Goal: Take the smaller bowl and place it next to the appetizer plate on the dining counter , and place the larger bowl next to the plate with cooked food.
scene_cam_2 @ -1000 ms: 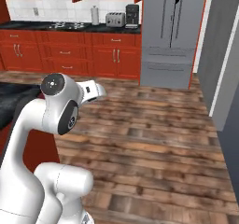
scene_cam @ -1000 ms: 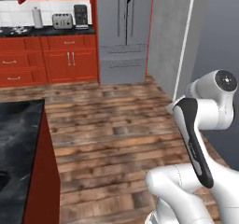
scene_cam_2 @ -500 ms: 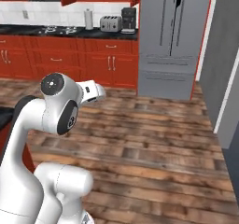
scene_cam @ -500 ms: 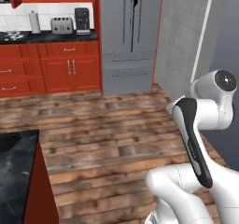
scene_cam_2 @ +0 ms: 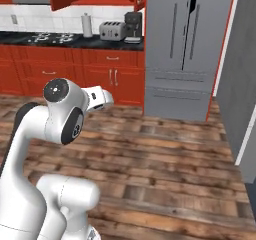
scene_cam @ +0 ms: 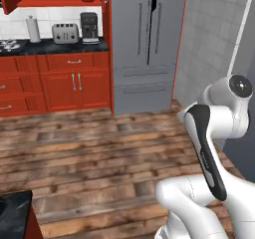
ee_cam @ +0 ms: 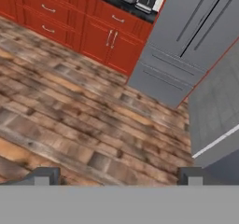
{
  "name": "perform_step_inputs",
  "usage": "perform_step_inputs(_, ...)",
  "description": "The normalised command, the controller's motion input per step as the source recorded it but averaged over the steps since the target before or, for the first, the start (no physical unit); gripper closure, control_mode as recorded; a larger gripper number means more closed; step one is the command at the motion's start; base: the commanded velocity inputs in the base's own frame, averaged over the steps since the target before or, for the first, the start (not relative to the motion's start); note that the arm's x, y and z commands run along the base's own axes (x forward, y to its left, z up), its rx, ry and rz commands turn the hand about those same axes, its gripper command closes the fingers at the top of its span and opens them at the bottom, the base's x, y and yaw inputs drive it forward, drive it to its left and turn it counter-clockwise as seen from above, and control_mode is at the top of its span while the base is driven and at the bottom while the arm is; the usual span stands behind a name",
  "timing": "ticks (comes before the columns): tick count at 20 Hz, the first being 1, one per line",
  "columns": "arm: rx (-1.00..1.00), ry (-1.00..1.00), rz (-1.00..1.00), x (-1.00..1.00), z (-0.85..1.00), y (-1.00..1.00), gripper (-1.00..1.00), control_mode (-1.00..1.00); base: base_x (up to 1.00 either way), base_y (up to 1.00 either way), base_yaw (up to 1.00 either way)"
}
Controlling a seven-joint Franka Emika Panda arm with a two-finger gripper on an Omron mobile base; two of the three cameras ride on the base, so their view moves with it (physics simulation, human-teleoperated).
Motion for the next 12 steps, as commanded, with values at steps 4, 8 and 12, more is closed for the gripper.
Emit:
perform_step_inputs(4,0.0,0.0,0.0,0.0,0.0,0.0,-1.0,1.0,1.0,0.0,0.0)
perform_step_inputs(8,0.0,0.0,0.0,0.0,0.0,0.0,-1.0,1.0,1.0,0.0,0.0)
perform_step_inputs(12,0.0,0.0,0.0,0.0,0.0,0.0,-1.0,1.0,1.0,0.0,0.0)
